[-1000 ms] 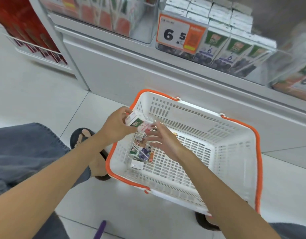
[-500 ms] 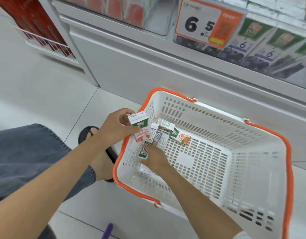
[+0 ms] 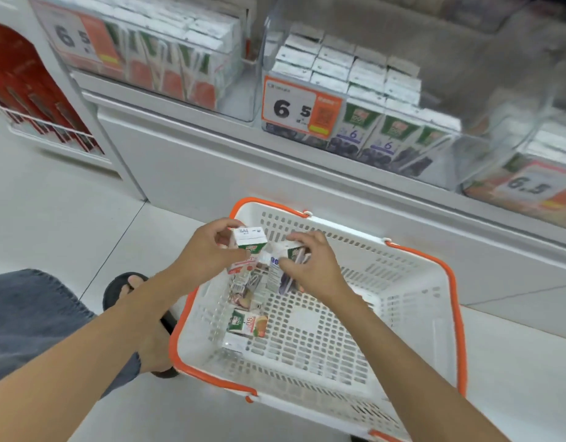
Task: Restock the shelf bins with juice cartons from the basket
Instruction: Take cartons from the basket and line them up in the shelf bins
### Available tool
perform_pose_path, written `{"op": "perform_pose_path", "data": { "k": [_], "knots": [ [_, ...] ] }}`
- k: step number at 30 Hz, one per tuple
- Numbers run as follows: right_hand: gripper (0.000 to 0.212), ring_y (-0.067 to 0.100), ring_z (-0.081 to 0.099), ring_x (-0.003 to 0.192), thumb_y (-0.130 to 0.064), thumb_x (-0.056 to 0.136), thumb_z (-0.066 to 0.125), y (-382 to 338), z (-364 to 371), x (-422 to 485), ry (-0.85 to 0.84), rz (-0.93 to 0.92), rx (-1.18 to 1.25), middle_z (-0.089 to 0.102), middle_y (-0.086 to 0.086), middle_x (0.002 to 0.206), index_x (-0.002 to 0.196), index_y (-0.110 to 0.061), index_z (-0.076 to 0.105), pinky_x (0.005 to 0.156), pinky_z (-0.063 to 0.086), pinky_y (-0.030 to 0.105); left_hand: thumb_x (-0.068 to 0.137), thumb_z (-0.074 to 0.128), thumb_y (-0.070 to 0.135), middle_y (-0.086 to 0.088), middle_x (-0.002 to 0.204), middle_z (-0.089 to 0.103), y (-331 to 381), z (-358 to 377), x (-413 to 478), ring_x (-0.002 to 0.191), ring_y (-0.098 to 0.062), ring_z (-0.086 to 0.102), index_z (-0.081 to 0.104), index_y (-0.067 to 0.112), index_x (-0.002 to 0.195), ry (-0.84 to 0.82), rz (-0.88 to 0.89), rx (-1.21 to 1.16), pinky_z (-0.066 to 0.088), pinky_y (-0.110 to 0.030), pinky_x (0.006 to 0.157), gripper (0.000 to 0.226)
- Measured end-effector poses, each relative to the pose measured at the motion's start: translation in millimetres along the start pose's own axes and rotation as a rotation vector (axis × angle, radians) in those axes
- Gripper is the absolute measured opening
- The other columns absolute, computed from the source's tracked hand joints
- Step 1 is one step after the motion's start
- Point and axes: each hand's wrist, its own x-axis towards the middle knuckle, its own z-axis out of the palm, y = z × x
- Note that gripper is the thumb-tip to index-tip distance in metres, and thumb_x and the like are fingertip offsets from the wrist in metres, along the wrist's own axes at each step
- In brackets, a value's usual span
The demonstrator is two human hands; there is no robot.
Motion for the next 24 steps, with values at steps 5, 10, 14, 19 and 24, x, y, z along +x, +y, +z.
{"op": "perform_pose_path", "data": {
  "k": [5, 10, 14, 19, 24],
  "knots": [
    [0.028, 0.005, 0.053, 0.076, -0.03, 0.075, 0.074, -63.1, -88.0, -14.8, 0.158, -0.111, -0.035, 0.059, -0.008, 0.096, 0.095, -0.025, 0.054, 0.063, 0.042, 0.022, 0.079, 0.076, 0.002, 0.001, 0.095, 0.063, 76.0, 38.2, 6.1, 0.085, -0.018, 0.064, 0.064, 0.016, 0.114, -0.019, 0.095, -0.147, 0.057, -0.036, 0.069, 0.04],
    [0.036, -0.002, 0.05, 0.092, -0.035, 0.081, 0.073, -108.1, -182.5, -23.5, 0.512, -0.28, -0.165, 0.054, -0.007, 0.107, 0.112, -0.021, 0.06, 0.078, 0.036, 0.009, 0.08, 0.076, 0.006, 0.006, 0.092, 0.067, 153.0, 50.9, 18.5, 0.086, -0.015, 0.067, 0.065, 0.033, 0.098, -0.057, 0.273, -0.172, 0.057, -0.034, 0.072, 0.034],
    [0.031, -0.008, 0.043, 0.089, -0.031, 0.086, 0.067, -137.4, -252.3, -4.6, 0.783, -0.406, -0.236, 0.051, 0.001, 0.108, 0.113, -0.017, 0.062, 0.08, 0.03, 0.001, 0.079, 0.077, 0.005, 0.008, 0.09, 0.069, 193.9, 45.6, 30.3, 0.085, -0.013, 0.066, 0.065, 0.03, 0.102, -0.052, 0.356, -0.196, 0.055, -0.024, 0.071, 0.036],
    [0.028, 0.022, 0.053, 0.095, -0.034, 0.09, 0.06, -141.1, -275.7, 51.8, 0.655, -0.17, -0.491, 0.046, 0.008, 0.109, 0.113, -0.019, 0.064, 0.08, 0.043, 0.029, 0.08, 0.078, 0.014, -0.013, 0.112, 0.066, 209.8, 28.4, 39.7, 0.103, -0.026, 0.066, 0.062, 0.018, 0.124, -0.067, 0.343, -0.169, 0.055, -0.041, 0.09, 0.047],
    [0.045, 0.034, 0.06, 0.083, -0.04, 0.098, 0.044, -123.1, -255.7, 84.8, 0.179, 0.001, -0.61, 0.066, 0.014, 0.085, 0.091, -0.005, 0.071, 0.079, 0.048, 0.036, 0.076, 0.081, 0.016, -0.006, 0.107, 0.068, 211.1, -0.3, 46.1, 0.098, -0.02, 0.068, 0.066, 0.038, 0.104, -0.106, 0.376, -0.146, 0.059, -0.023, 0.071, 0.039]
  ]
}}
